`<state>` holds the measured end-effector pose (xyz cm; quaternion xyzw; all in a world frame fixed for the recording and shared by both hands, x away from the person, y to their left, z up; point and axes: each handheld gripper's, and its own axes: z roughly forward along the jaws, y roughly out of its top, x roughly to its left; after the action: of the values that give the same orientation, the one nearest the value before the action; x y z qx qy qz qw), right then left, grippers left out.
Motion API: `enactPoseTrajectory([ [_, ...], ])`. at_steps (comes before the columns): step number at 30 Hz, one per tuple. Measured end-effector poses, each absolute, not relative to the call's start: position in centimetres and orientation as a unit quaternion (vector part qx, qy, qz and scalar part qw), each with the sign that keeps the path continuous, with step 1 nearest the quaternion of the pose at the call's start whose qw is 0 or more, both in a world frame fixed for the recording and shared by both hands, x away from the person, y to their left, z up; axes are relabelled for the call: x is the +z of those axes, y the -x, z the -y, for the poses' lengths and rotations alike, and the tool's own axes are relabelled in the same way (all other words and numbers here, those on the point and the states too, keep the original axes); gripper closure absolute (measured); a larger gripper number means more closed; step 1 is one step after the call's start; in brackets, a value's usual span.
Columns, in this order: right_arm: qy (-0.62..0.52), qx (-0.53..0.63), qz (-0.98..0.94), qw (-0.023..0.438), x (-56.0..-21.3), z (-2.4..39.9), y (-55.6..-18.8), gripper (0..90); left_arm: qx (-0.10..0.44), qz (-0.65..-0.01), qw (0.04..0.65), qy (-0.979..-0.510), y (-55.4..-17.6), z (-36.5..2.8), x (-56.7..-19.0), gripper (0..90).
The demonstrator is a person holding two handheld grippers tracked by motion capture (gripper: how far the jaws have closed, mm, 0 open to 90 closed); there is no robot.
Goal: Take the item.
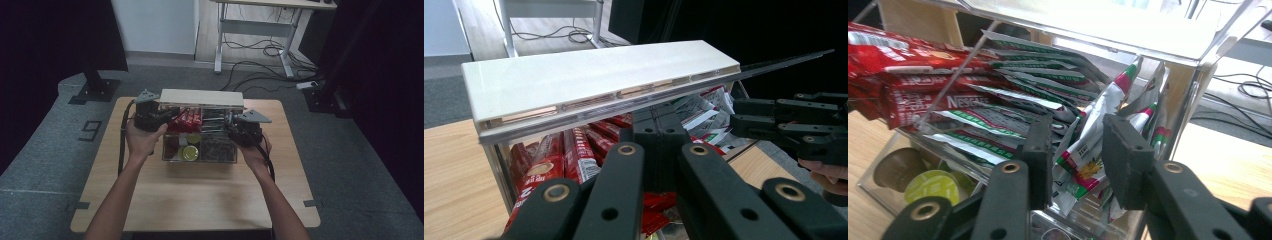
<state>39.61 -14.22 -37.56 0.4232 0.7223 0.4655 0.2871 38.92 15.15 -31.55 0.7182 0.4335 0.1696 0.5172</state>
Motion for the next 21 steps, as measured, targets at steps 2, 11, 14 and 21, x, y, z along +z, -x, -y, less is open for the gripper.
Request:
enactPoseTrajectory([
  [2, -0.429, 0.46, -0.721, 0.291, -37.6, 14.1, -39.7, 67.3, 0.17, -0.433, 0.517, -0.718, -38.9, -15.1, -31.5, 90.0],
  [11, -0.437, 0.447, -0.726, 0.287, -37.8, 13.6, -40.2, 81.7, 0.169, -0.433, 0.518, -0.718, -39.0, -15.2, -31.5, 90.0],
  [14, -0.439, 0.451, -0.722, 0.285, -37.8, 13.8, -40.2, 86.2, 0.17, -0.433, 0.518, -0.718, -39.0, -15.2, -31.5, 90.0],
  [21, -0.442, 0.474, -0.708, 0.279, -37.5, 14.7, -39.5, 88.4, 0.17, -0.433, 0.518, -0.718, -39.0, -15.1, -31.5, 90.0],
])
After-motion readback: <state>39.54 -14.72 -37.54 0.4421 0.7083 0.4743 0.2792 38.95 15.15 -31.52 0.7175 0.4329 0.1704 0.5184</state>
